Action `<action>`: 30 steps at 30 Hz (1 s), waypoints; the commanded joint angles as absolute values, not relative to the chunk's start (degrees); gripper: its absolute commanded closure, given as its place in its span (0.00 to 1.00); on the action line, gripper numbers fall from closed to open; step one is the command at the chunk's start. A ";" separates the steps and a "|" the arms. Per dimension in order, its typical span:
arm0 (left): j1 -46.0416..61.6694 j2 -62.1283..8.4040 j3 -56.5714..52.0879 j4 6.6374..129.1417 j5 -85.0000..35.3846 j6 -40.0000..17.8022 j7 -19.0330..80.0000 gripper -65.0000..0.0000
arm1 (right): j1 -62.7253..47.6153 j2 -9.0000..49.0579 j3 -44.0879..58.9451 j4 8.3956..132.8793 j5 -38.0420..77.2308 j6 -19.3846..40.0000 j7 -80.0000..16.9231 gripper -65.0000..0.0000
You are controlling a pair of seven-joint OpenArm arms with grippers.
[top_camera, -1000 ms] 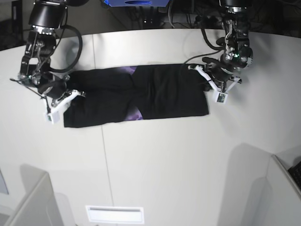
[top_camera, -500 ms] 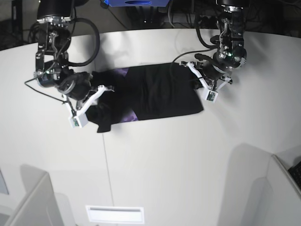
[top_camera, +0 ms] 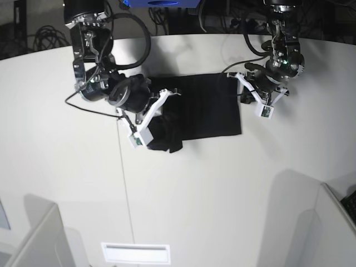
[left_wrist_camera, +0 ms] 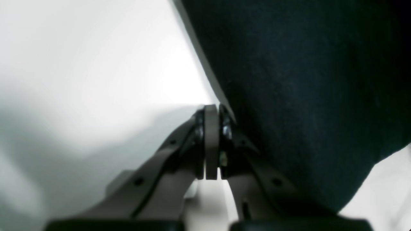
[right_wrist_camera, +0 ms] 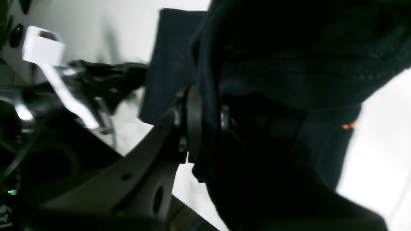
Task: Fold the T-shirt properly
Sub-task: 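Fold the shirt end held by the right gripper toward the left gripper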
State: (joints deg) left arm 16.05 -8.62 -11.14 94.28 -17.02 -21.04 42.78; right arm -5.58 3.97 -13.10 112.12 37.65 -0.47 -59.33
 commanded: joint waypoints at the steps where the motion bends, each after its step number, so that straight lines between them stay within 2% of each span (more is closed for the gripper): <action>1: 17.19 -9.10 -11.47 94.11 -14.55 -20.00 46.37 1.00 | -4.44 3.65 -13.23 113.10 38.64 -0.31 -58.15 1.00; 6: 17.45 -9.10 -11.56 94.02 -14.55 -20.00 46.37 1.00 | -3.21 1.89 -16.31 113.19 38.64 -0.57 -58.15 1.00; 10: 17.45 -9.10 -11.47 94.11 -14.55 -20.00 46.37 1.00 | -1.80 1.01 -19.91 112.92 38.64 -6.29 -57.45 1.00; 13: 17.54 -9.10 -11.65 94.11 -14.55 -20.00 46.37 1.00 | -1.01 1.27 -23.52 112.31 38.64 -8.13 -54.90 1.00; 23: 22.20 -12.44 -12.00 99.12 -14.64 -20.09 46.37 1.00 | -0.31 1.27 -29.93 104.48 38.64 -8.57 -46.81 1.00; 30: 25.01 -13.14 -17.27 99.56 -14.90 -20.35 46.37 1.00 | 1.98 1.01 -33.45 97.80 38.64 -8.57 -41.01 1.00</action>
